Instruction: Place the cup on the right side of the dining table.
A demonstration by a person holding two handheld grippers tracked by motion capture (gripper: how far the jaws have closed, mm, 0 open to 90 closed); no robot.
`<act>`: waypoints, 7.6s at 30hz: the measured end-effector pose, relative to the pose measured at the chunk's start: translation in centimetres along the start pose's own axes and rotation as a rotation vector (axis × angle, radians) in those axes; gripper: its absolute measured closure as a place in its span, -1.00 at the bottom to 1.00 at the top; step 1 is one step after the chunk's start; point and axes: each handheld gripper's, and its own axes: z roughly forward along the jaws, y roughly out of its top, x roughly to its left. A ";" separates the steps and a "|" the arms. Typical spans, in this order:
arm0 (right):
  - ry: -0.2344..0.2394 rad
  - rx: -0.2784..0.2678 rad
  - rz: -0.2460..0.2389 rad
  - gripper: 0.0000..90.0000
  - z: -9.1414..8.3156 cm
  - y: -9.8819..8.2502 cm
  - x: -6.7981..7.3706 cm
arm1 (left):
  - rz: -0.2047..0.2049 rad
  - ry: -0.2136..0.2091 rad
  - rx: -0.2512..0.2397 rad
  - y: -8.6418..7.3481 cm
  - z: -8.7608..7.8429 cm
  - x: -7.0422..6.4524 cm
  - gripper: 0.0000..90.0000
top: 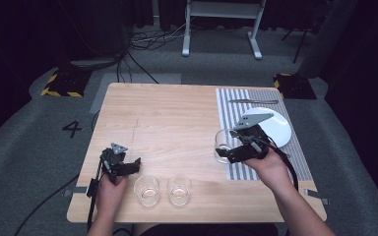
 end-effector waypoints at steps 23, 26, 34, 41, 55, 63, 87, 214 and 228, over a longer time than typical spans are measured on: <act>-0.113 0.021 0.053 -0.58 0.2 3.7 -5.4 | 0.002 -0.002 0.001 0.0 0.0 0.0 -0.65; -0.126 0.018 0.062 -0.58 0.3 4.0 -6.1 | 0.002 -0.002 0.001 0.0 0.0 0.0 -0.65; -0.165 0.003 0.134 -0.58 1.6 4.7 -9.7 | 0.002 -0.002 0.001 0.0 0.0 0.0 -0.65; -0.201 0.011 0.151 -0.58 3.2 5.8 -11.9 | -0.001 -0.003 0.000 0.0 0.0 0.1 -0.64; -0.251 0.022 0.190 -0.58 6.8 7.1 -16.0 | -0.001 -0.003 0.000 0.0 0.0 0.1 -0.64; -0.282 0.047 0.259 -0.58 8.9 6.0 -19.0 | 0.002 -0.003 0.000 0.1 0.0 0.1 -0.64; -0.341 0.125 0.356 -0.58 13.6 3.8 -23.6 | 0.003 -0.005 0.003 0.1 0.0 0.1 -0.64; -0.301 -0.005 0.263 -0.98 -5.0 -4.3 -12.5 | -0.002 -0.001 0.002 0.1 0.1 0.1 -0.64; -0.252 -0.002 0.217 -0.97 -6.9 -8.4 -9.4 | -0.002 0.000 0.002 0.1 0.1 0.1 -0.64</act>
